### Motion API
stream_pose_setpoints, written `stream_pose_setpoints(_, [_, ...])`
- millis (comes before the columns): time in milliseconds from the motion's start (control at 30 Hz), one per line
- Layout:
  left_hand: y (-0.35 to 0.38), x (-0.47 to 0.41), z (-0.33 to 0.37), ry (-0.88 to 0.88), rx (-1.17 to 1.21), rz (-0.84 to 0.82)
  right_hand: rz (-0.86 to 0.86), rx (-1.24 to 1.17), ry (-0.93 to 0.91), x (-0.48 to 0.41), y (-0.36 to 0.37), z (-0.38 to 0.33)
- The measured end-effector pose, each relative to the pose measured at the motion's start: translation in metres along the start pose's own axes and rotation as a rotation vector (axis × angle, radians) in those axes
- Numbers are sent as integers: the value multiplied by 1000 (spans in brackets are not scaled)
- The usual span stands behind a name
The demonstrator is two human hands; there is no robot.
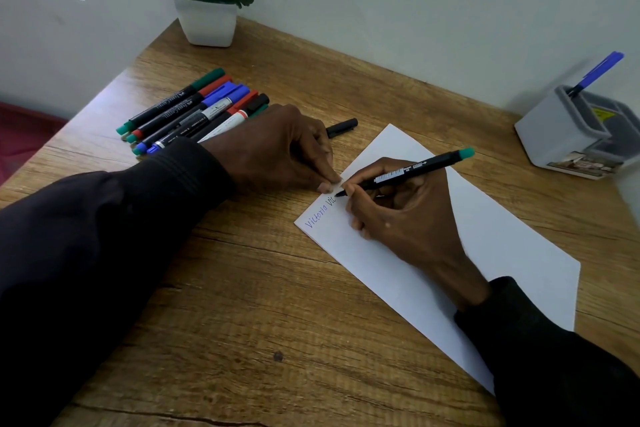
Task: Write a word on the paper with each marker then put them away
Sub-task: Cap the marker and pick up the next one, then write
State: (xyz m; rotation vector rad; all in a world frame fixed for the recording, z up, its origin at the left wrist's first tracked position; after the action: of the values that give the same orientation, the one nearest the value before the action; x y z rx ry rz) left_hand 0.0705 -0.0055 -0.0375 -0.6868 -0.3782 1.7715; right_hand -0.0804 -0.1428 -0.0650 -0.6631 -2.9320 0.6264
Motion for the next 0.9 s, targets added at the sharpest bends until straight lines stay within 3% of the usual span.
stream_pose_setpoints(100, [0, 0, 0, -5, -7, -2, -20, 77, 70, 0, 0, 0])
stream_pose_setpoints(400, [0, 0, -1, -20, -1, -9, 40, 15, -16, 0, -2, 0])
stream_pose_setpoints(600, [-1, 0, 0, -36, -3, -7, 10, 10, 128, -3, 1, 8])
stream_pose_setpoints(900, [-1, 1, 2, -23, -8, 3, 55, 2, 47, 0, -2, 1])
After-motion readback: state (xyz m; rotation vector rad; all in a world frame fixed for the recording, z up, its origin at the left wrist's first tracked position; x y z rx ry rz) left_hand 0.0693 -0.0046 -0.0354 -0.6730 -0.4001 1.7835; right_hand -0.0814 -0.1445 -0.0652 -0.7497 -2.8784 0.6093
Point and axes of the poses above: each hand's wrist, its own x-axis away from the middle knuckle, its own y-axis out of the palm, z = x × y, the point moved 2 cm from there along -x, towards the middle knuckle, and after that the axes turned 12 degrees about y, right-handed, at the moved point
